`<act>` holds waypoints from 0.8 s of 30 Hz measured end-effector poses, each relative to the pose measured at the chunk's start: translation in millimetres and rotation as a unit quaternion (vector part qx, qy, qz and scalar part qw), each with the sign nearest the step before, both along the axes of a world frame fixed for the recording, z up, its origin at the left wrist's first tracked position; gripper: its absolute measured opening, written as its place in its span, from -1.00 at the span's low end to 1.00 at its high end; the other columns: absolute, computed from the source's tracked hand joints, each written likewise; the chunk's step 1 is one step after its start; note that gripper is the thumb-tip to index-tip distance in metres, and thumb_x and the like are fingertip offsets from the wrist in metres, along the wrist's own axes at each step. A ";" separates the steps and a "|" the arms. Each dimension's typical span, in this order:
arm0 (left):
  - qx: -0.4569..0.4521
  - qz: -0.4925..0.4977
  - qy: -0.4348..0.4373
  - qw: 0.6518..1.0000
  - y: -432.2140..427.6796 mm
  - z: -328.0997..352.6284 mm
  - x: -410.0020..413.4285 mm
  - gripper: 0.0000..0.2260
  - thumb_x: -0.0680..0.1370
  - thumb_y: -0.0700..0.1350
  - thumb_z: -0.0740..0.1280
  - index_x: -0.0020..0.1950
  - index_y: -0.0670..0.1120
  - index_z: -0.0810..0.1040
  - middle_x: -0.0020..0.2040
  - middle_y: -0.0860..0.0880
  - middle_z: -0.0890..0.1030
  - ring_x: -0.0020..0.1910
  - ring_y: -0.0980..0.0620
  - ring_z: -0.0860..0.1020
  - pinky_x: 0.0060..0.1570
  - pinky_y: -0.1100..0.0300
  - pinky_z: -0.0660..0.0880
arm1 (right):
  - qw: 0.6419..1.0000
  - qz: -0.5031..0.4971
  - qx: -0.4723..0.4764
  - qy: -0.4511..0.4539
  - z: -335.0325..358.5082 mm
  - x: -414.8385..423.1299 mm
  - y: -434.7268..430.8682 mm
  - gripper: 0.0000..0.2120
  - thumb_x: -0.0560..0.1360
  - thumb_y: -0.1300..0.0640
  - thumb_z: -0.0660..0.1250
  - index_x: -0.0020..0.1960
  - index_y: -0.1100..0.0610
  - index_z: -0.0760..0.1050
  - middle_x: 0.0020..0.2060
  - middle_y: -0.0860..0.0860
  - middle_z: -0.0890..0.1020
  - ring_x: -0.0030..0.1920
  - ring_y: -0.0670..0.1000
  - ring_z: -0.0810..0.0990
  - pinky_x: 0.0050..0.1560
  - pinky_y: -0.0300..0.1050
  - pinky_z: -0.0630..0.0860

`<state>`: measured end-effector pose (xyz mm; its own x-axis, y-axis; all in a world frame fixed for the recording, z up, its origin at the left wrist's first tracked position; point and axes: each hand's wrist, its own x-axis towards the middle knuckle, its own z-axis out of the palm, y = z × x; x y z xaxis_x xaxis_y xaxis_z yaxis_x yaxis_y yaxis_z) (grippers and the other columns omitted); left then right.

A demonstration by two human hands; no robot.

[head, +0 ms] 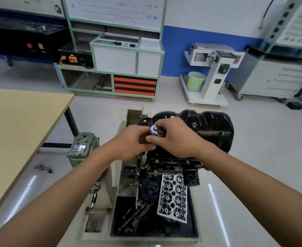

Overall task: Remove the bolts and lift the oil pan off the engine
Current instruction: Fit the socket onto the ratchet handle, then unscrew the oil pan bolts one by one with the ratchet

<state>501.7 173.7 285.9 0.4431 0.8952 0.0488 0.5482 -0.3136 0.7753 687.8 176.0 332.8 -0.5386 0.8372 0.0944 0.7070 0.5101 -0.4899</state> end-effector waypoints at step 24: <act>0.056 0.054 -0.113 0.991 8.8 -32.0 -1.1 -0.93 0.55 -0.18 0.48 -0.01 -0.03 0.67 -0.23 0.05 0.71 -0.22 0.01 0.68 -0.13 0.08 0.60 | 0.913 -0.129 -0.230 0.311 -20.2 -16.3 -12.1 -0.82 0.63 0.19 0.31 0.22 0.15 0.54 -0.31 0.05 0.61 -0.46 -0.08 0.49 -0.43 -0.20 0.43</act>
<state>500.6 182.5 253.9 0.3111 0.9202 0.2375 0.3995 -0.3534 0.8459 671.5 164.0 312.5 -0.2792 0.9570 -0.0788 0.2861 0.0046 -0.9582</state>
